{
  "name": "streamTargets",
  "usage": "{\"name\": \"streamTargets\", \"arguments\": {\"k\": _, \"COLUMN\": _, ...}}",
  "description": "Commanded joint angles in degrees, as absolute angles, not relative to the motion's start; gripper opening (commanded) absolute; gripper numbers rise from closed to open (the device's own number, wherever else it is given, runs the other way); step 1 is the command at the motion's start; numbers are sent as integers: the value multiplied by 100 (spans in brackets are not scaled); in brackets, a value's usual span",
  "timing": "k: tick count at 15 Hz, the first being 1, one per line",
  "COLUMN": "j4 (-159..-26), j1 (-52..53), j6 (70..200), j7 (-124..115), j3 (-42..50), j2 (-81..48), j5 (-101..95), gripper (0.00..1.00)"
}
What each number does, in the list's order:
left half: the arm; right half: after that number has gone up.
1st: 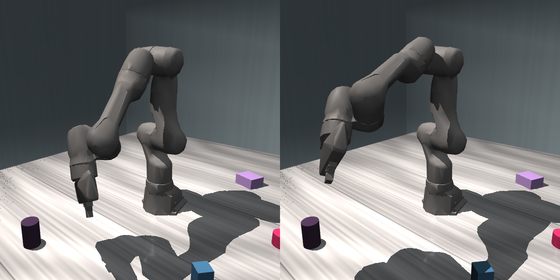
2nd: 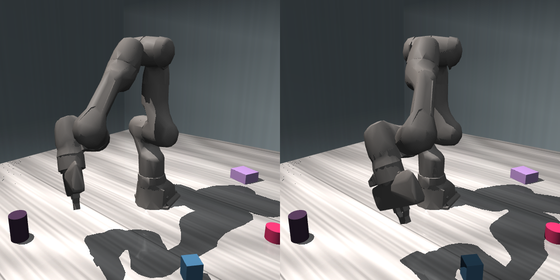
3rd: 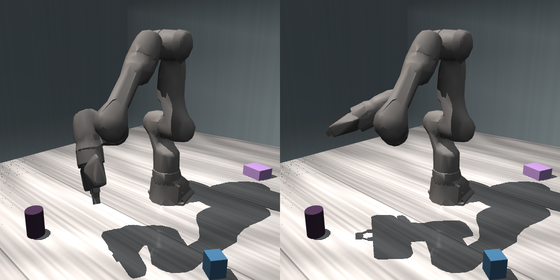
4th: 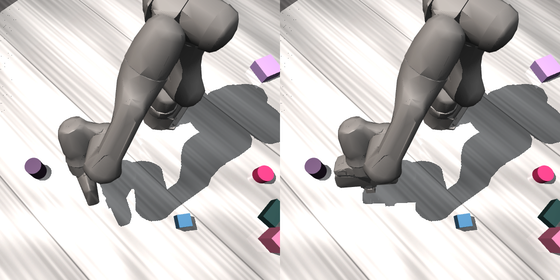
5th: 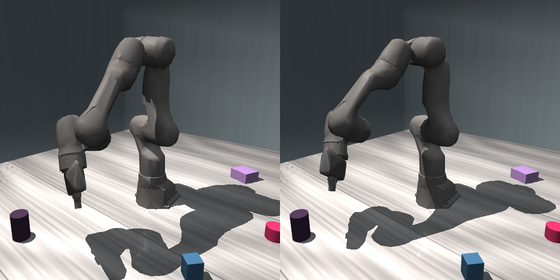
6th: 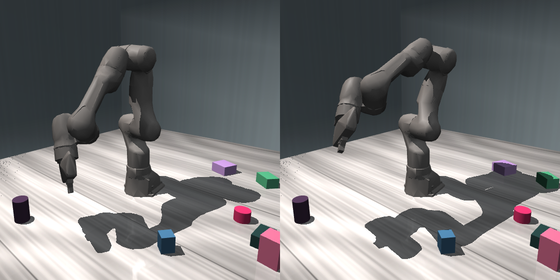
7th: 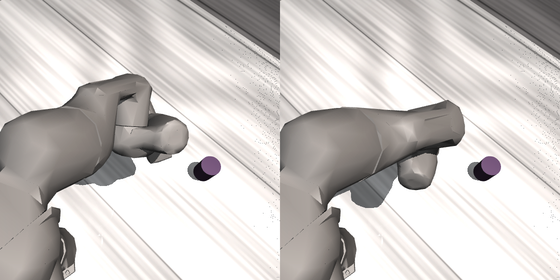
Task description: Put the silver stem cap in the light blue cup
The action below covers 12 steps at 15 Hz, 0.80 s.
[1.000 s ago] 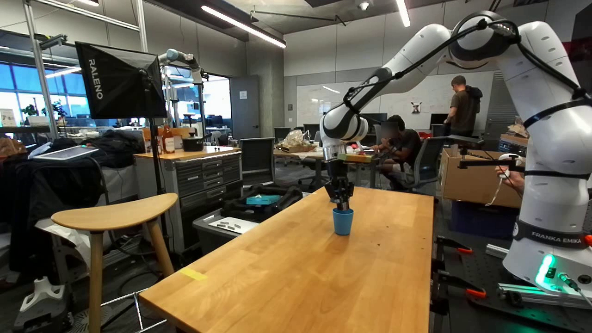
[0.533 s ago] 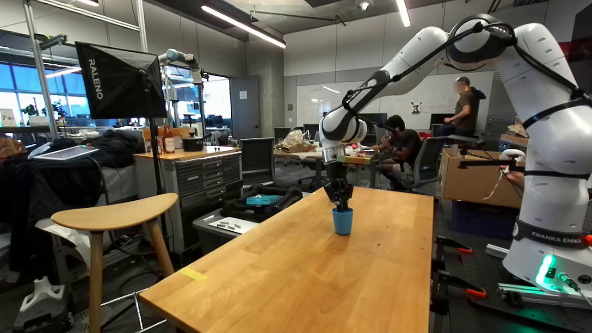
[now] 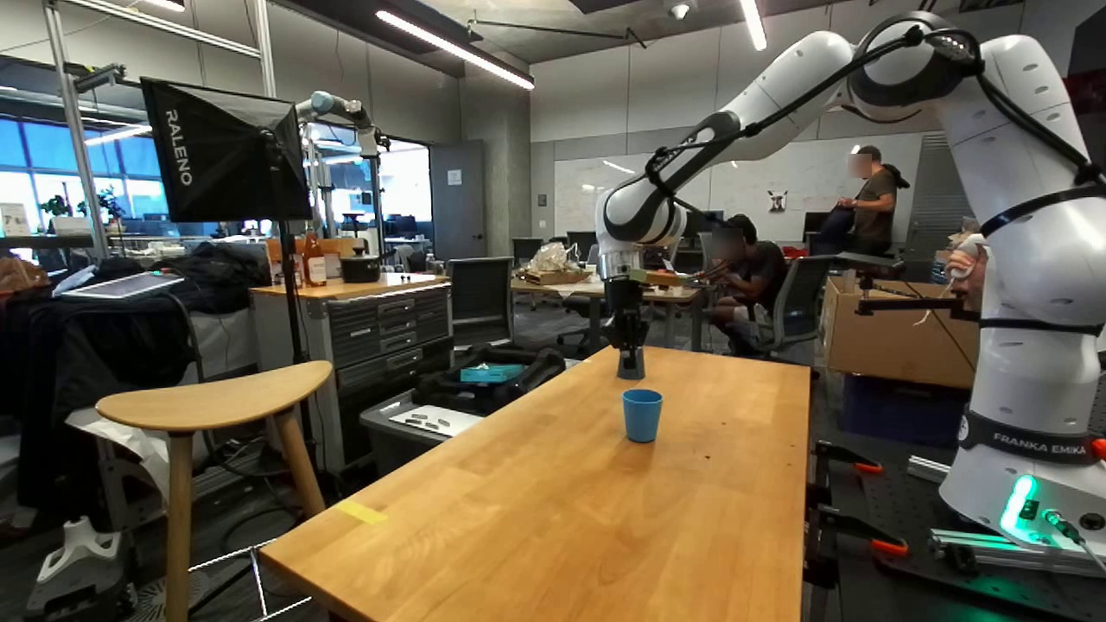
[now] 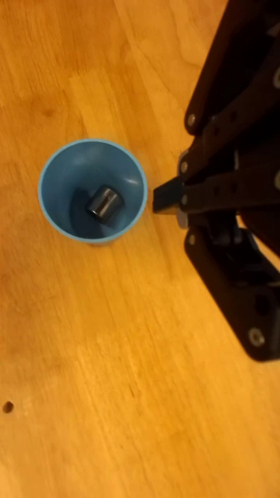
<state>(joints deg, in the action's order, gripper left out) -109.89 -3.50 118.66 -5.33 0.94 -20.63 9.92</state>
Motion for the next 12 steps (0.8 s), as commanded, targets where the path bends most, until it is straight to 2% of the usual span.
{"name": "streamTargets", "arguments": {"k": 1, "j4": -11203, "j1": -281, "j6": 12032, "j7": -214, "j3": 165, "j2": -1369, "j5": 532, "gripper": 1}}
{"name": "streamTargets", "arguments": {"k": 2, "j4": -11238, "j1": -276, "j6": 12071, "j7": -131, "j3": 161, "j2": -1219, "j5": 392, "gripper": 1}}
{"name": "streamTargets", "arguments": {"k": 3, "j4": -11252, "j1": -285, "j6": 12089, "j7": -18, "j3": 156, "j2": -1110, "j5": 278, "gripper": 7}}
{"name": "streamTargets", "arguments": {"k": 4, "j4": -11258, "j1": -292, "j6": 12064, "j7": 83, "j3": 152, "j2": -994, "j5": 168, "gripper": 27}}
{"name": "streamTargets", "arguments": {"k": 6, "j4": -11269, "j1": -329, "j6": 12002, "j7": 318, "j3": 141, "j2": -807, "j5": 104, "gripper": 39}}
{"name": "streamTargets", "arguments": {"k": 12, "j4": -11334, "j1": -395, "j6": 11916, "j7": 759, "j3": 205, "j2": -429, "j5": 131, "gripper": 85}}
